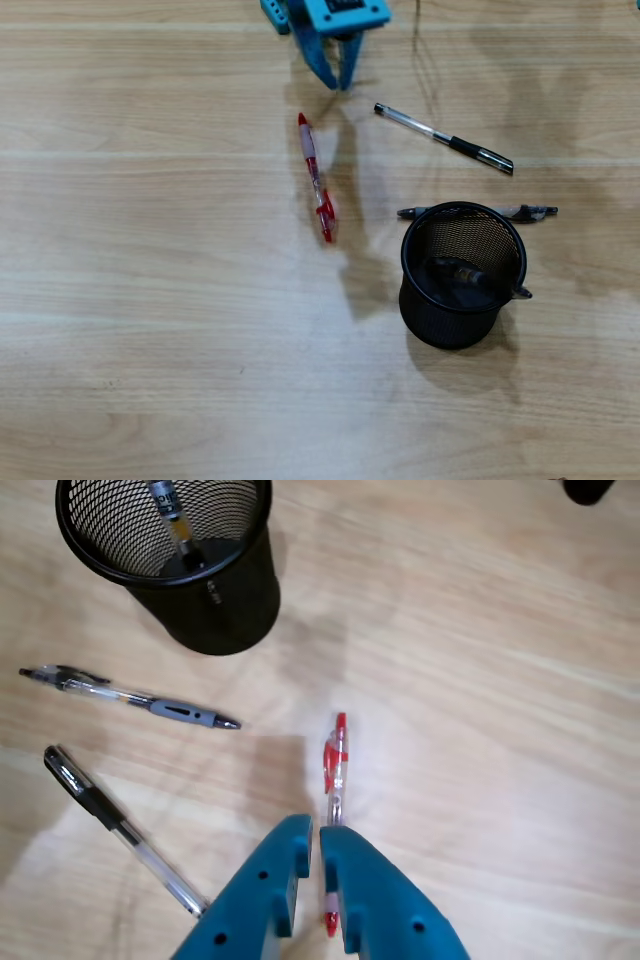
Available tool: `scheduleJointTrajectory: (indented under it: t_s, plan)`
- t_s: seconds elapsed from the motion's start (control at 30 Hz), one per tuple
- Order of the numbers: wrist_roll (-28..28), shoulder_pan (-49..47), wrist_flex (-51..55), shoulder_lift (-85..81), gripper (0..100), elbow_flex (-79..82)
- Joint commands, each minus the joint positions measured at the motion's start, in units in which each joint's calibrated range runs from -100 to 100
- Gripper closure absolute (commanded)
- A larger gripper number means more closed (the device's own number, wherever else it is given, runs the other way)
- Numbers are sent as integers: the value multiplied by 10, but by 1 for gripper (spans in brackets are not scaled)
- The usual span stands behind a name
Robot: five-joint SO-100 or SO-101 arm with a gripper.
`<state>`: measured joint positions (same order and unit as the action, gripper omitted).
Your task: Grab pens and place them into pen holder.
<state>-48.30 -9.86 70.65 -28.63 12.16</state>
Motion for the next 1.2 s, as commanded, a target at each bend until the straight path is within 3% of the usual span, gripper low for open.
scheduleJointTrajectory:
  t_s: [0.0, 0.23, 0.47, 0.97, 1.17]
  plan:
    - [3, 30, 53, -42, 98, -22]
    - [3, 41, 92, -15, 97, 0]
    - [3, 34, 95, 70, 77, -1]
    - [3, 27, 85, 254, 77, 15]
    - [3, 9, 18, 344, 77, 21]
